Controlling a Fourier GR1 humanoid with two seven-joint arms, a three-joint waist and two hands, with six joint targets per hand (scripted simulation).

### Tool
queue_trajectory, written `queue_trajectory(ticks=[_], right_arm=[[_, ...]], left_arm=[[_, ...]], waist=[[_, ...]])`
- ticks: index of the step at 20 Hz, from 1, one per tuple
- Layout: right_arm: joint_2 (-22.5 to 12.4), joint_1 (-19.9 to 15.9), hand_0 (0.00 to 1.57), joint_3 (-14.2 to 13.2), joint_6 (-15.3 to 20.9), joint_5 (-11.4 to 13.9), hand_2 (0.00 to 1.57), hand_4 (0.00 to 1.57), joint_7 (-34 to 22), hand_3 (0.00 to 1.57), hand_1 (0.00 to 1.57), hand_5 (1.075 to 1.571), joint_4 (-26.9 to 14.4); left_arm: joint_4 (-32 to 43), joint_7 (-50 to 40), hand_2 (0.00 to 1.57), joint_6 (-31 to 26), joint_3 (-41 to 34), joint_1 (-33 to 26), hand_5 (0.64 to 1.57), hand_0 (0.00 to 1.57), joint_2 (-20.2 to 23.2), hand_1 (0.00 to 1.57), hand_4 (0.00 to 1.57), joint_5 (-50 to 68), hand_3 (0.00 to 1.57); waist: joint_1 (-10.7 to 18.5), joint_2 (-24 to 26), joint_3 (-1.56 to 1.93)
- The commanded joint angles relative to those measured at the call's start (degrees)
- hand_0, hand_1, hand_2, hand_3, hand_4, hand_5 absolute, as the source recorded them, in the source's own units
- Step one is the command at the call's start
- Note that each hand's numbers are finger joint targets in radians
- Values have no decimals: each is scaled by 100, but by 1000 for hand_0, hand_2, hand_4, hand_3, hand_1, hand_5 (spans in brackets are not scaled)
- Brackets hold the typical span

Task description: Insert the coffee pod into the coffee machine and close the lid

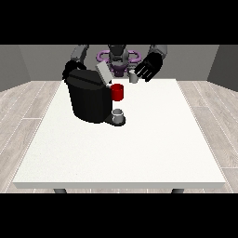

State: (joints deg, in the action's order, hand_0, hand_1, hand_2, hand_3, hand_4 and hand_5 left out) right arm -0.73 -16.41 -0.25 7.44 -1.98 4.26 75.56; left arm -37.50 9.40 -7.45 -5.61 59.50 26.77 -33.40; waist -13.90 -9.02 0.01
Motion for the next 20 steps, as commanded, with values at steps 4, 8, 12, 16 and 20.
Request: queue_trajectory(ticks=[4, 8, 12, 16, 20], right_arm=[[69, -200, 0, 250, 116, 184, 0, 492, -128, 0, 0, 1571, 247], [-223, -45, 0, 91, -115, 85, 0, 509, -178, 0, 0, 1571, 394], [-194, -608, 0, -9, 232, 220, 0, 541, -479, 0, 0, 1571, 457], [-301, -403, 0, -263, 151, 82, 0, 459, -221, 0, 0, 1571, 192], [-114, -234, 0, -121, 158, 55, 0, 519, -134, 0, 0, 1571, 387]], left_arm=[[121, -311, 1319, -167, -181, 718, 1571, 1264, 197, 1264, 516, 4, 1251], [140, -92, 1313, 29, -158, 500, 1571, 1262, 235, 1262, 507, -106, 1244], [236, -178, 1303, -272, -247, 980, 1571, 1277, 381, 1277, 488, -47, 1236], [100, -357, 1315, -71, 13, 644, 1571, 1292, -207, 1292, 498, -198, 1222], [203, -412, 1328, 43, -65, 758, 1571, 1316, -118, 1316, 510, -256, 1225]], waist=[[-343, -298, 0], [-392, -346, 0], [-408, -589, -1], [-170, -355, 1], [-390, -454, 1]])
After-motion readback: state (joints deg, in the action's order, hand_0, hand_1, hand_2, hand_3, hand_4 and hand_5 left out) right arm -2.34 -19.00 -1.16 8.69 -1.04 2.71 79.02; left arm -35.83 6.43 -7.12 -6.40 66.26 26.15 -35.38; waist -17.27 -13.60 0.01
